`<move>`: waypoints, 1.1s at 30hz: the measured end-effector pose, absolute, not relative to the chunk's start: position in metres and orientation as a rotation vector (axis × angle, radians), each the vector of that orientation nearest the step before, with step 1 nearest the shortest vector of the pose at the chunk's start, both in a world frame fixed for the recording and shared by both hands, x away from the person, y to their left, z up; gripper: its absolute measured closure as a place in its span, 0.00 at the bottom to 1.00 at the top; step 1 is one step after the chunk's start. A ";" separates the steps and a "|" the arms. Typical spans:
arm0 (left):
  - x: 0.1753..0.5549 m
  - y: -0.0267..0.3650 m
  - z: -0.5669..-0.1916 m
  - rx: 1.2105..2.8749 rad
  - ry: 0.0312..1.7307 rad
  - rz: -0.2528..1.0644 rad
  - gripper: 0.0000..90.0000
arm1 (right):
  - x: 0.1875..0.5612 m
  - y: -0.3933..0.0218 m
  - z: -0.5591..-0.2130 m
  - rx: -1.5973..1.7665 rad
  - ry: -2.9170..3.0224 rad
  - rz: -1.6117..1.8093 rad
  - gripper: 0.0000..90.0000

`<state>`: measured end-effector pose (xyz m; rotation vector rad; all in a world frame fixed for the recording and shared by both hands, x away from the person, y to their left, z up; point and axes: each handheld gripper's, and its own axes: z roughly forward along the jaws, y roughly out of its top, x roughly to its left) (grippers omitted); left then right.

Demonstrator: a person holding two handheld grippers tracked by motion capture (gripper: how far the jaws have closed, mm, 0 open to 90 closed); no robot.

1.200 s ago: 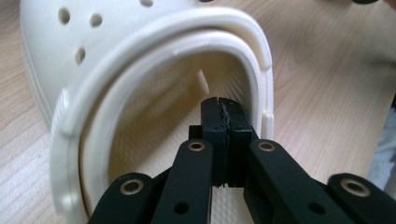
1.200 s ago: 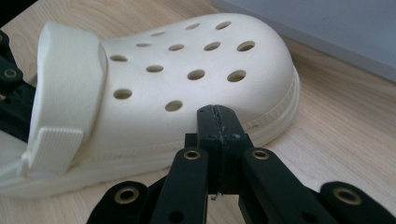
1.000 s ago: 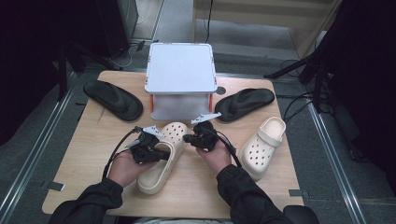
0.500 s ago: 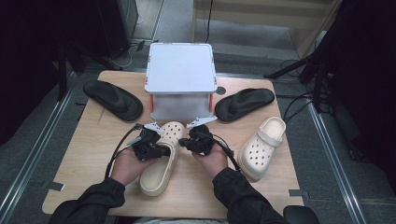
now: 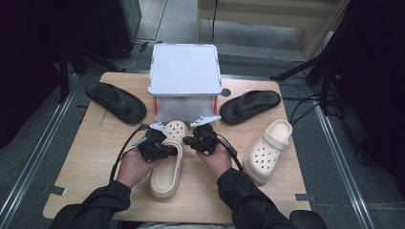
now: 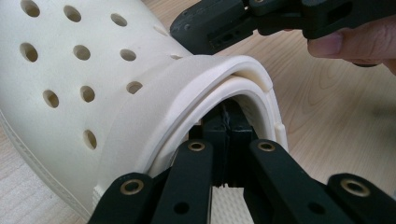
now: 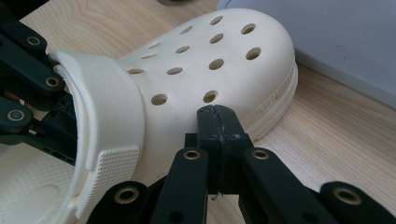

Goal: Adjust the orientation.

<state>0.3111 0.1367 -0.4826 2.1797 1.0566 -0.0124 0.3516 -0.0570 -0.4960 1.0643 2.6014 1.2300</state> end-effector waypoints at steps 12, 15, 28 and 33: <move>0.313 0.140 -0.484 2.150 1.051 -0.038 1.00 | 0.357 -0.056 -0.496 1.085 2.610 1.240 1.00; 0.313 0.141 -0.482 2.158 1.043 -0.029 0.98 | 0.358 -0.057 -0.495 1.080 2.618 1.252 1.00; 0.294 0.162 -0.451 2.129 1.021 -0.029 0.67 | 0.347 -0.083 -0.476 1.060 2.607 1.315 0.93; 0.292 0.181 -0.437 2.097 1.045 -0.012 0.55 | 0.336 -0.094 -0.465 1.038 2.589 1.347 0.88</move>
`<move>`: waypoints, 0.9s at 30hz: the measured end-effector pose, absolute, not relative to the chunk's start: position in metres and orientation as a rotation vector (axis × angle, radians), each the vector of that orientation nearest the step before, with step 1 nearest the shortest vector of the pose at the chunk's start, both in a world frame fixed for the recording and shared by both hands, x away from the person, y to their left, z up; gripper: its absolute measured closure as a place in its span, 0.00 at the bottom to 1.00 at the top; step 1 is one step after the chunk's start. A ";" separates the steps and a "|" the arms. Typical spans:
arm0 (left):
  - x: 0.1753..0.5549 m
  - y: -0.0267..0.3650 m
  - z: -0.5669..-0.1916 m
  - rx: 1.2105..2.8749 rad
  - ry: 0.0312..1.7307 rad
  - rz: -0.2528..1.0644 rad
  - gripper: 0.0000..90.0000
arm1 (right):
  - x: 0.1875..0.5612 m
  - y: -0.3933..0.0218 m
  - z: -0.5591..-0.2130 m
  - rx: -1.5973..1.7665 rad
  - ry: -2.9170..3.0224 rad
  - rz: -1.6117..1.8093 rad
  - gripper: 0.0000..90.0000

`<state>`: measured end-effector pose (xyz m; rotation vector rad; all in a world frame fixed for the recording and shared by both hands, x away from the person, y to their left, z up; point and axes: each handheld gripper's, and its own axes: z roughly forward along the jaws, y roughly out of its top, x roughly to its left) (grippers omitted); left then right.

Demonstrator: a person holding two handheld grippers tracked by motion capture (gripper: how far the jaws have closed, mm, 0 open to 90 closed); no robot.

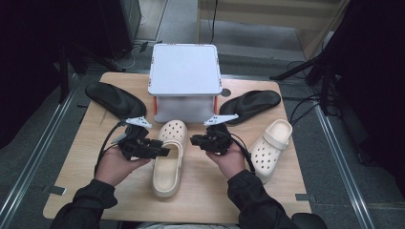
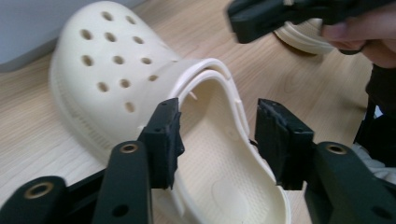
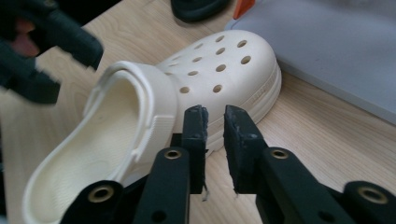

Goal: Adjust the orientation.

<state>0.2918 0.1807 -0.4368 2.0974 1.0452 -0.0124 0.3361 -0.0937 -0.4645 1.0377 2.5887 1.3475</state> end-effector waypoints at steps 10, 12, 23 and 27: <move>0.305 0.208 -0.442 2.092 1.049 0.046 0.41 | 0.301 -0.137 -0.459 0.971 2.556 1.366 0.73; 0.307 0.213 -0.442 2.076 1.063 0.106 0.50 | 0.289 -0.152 -0.459 0.969 2.566 1.337 0.76; 0.319 0.237 -0.455 2.037 1.126 0.061 0.96 | 0.265 -0.197 -0.459 1.039 2.517 1.286 0.99; 0.321 0.242 -0.463 2.040 1.151 0.075 0.88 | 0.263 -0.213 -0.462 1.078 2.519 1.257 1.00</move>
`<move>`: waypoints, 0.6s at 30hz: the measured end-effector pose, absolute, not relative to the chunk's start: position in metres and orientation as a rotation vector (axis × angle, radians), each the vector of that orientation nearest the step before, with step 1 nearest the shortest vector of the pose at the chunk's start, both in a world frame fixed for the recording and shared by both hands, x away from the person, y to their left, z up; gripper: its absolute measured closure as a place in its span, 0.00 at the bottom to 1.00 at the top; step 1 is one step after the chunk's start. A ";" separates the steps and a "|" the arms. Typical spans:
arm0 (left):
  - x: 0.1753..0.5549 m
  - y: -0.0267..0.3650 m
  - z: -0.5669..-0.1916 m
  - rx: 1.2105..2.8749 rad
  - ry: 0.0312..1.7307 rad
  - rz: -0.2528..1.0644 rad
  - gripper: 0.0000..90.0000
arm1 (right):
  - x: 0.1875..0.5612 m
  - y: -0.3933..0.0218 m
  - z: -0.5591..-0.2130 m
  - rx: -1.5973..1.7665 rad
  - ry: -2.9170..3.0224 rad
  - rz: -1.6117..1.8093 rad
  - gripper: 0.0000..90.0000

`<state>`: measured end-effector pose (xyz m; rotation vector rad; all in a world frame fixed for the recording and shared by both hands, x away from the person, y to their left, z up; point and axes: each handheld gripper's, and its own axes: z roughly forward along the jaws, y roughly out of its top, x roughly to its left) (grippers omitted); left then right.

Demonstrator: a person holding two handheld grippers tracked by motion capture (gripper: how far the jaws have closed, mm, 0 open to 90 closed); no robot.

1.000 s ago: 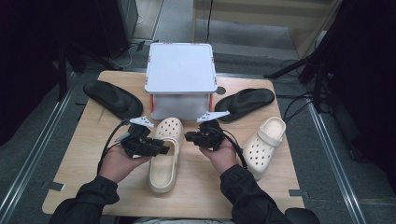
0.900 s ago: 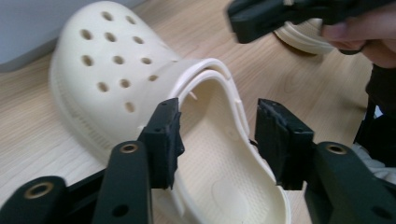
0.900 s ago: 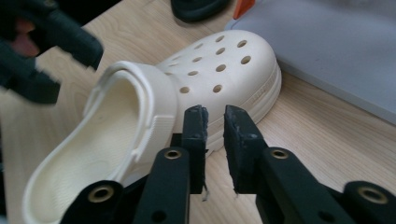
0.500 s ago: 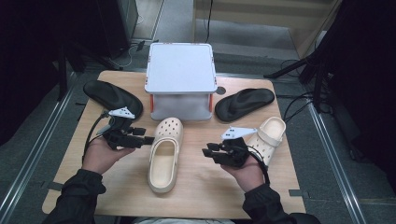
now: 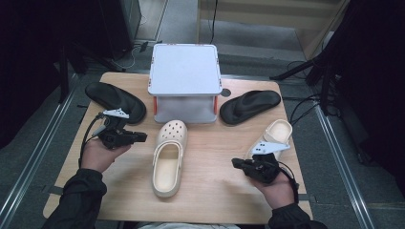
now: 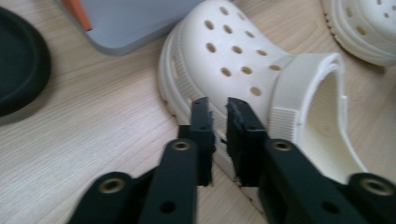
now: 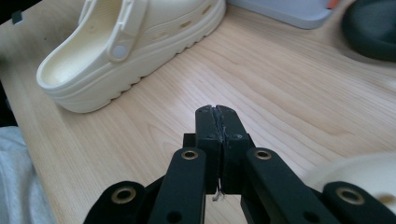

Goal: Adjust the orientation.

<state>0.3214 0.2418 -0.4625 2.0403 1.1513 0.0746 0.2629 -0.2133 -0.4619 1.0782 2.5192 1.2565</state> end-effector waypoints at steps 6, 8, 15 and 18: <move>0.324 0.244 -0.468 2.036 1.165 0.096 0.78 | 0.262 -0.241 -0.459 1.141 2.463 1.258 1.00; 0.324 0.242 -0.469 2.048 1.172 0.087 0.73 | 0.262 -0.249 -0.460 1.169 2.450 1.263 1.00; 0.324 0.239 -0.468 2.055 1.162 0.099 0.68 | 0.261 -0.265 -0.461 1.193 2.431 1.269 1.00; 0.325 0.237 -0.468 2.055 1.162 0.106 0.66 | 0.262 -0.275 -0.463 1.230 2.412 1.258 1.00</move>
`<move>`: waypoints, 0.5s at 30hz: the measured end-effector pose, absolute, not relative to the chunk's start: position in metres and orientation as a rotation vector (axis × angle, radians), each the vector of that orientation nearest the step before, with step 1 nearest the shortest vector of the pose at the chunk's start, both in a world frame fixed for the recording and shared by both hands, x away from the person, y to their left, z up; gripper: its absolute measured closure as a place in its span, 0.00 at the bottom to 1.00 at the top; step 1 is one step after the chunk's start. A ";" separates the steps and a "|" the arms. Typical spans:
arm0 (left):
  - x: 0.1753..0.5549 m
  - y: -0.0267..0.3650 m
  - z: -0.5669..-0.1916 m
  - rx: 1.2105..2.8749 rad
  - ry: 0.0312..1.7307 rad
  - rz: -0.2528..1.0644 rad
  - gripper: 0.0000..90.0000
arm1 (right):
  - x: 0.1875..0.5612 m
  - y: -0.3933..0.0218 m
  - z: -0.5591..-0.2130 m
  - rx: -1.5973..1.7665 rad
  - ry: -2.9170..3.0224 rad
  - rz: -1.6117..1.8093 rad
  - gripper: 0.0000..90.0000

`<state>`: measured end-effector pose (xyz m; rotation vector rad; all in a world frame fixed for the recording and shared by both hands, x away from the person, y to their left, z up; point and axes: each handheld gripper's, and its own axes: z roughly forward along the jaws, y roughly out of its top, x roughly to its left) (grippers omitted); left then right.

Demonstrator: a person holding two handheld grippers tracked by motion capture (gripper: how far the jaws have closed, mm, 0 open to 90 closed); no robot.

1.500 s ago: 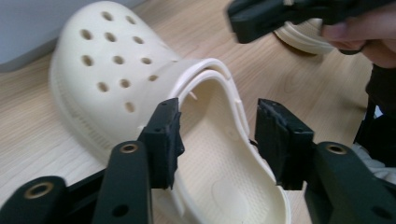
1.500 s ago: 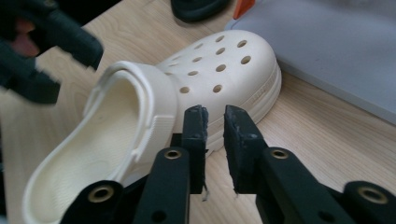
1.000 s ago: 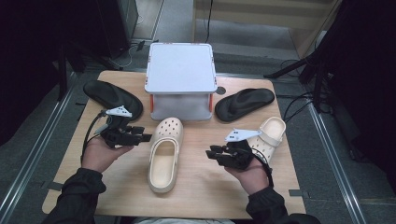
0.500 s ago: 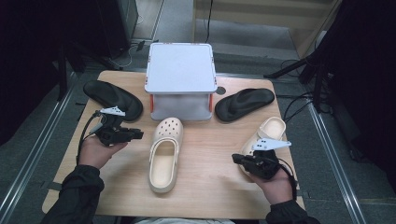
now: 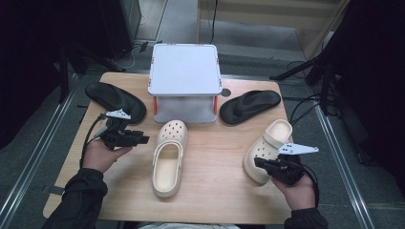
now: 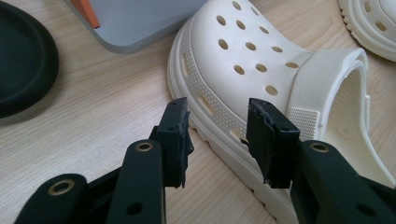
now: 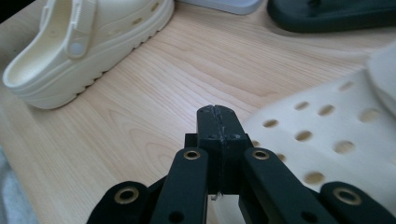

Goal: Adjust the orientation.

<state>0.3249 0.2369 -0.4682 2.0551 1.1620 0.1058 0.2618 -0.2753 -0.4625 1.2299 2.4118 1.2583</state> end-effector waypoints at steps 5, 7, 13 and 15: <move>0.327 0.233 -0.468 2.068 1.136 0.101 0.64 | 0.258 -0.294 -0.463 1.277 2.370 1.257 1.00; 0.329 0.232 -0.468 2.070 1.138 0.107 0.63 | 0.256 -0.301 -0.463 1.288 2.358 1.252 1.00; 0.333 0.230 -0.468 2.068 1.127 0.113 0.61 | 0.248 -0.318 -0.468 1.321 2.346 1.199 1.00; 0.334 0.229 -0.469 2.074 1.123 0.111 0.59 | 0.246 -0.324 -0.470 1.340 2.341 1.194 1.00</move>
